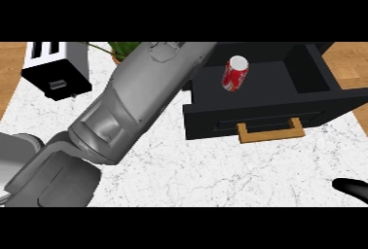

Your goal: Pick up the can, place it into the drawer and close the drawer

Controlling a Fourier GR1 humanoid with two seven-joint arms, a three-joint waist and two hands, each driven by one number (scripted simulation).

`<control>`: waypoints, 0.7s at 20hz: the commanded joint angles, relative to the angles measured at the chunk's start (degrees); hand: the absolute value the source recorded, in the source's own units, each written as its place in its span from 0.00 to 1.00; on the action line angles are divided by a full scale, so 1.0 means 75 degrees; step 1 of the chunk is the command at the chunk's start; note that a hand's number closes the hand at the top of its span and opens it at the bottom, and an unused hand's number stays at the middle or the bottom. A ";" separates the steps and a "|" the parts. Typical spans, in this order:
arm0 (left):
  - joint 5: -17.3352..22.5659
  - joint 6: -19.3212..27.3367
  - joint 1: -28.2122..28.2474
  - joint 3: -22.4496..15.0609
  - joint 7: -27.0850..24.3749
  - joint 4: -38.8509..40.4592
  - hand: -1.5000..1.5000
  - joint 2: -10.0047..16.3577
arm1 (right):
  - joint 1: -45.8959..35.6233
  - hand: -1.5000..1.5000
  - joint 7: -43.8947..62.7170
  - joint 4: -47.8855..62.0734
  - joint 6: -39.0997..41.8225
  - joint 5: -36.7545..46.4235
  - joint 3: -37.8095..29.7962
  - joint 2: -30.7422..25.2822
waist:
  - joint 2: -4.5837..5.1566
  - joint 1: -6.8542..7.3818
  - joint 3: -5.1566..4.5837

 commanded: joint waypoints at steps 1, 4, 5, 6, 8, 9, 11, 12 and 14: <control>0.0173 0.0247 -0.0039 -0.0130 -0.0279 0.0268 0.00 0.0000 | -0.0158 0.00 0.0033 -0.0115 -0.0087 0.0282 0.0087 -0.0084 | 0.0019 -0.0038 -0.0001; 0.0328 0.0286 -0.0314 -0.0072 -0.0208 0.0368 0.00 0.0000 | -0.0392 0.00 -0.0090 0.0009 0.0257 0.0422 0.0178 -0.0508 | 0.0040 -0.0040 0.0002; 0.0368 0.0330 -0.0497 -0.0045 -0.0143 0.0410 0.00 0.0000 | -0.0424 0.00 -0.0313 0.0146 0.0238 0.0677 0.0235 -0.0511 | 0.0057 -0.0046 0.0005; 0.0522 0.0326 0.0002 -0.0132 -0.0434 0.0246 0.00 0.0000 | -0.0069 0.00 -0.0819 0.0335 0.0491 0.0605 0.0153 -0.0503 | 0.0053 -0.0110 0.0013; 0.0643 0.0244 -0.0203 0.0051 -0.0411 0.0387 0.00 0.0000 | -0.0223 0.00 -0.0622 -0.0153 0.0411 0.1206 0.0675 -0.0542 | 0.0055 -0.0052 -0.0002; 0.0623 0.0279 -0.0269 0.0066 -0.0540 0.0472 0.00 0.0000 | -0.0375 0.00 -0.0996 0.0233 0.0417 0.1303 0.0530 -0.0632 | 0.0090 -0.0027 0.0005; 0.0794 0.0315 -0.0118 0.0011 -0.0669 0.0371 0.00 0.0000 | -0.0790 0.00 -0.0881 0.0189 0.0493 0.1769 0.0860 -0.0926 | 0.0124 -0.0091 -0.0002; 0.0832 0.0286 -0.0320 0.0154 -0.0557 0.0407 0.00 0.0000 | -0.0252 0.00 -0.1290 0.0279 0.0587 0.2126 0.0877 -0.0924 | 0.0052 0.0049 0.0000; 0.1006 0.0068 -0.0297 0.0351 -0.0735 0.0354 0.00 0.0000 | -0.0761 0.00 -0.1234 0.0708 0.0452 0.2717 0.1215 -0.1036 | 0.0076 0.0257 -0.0013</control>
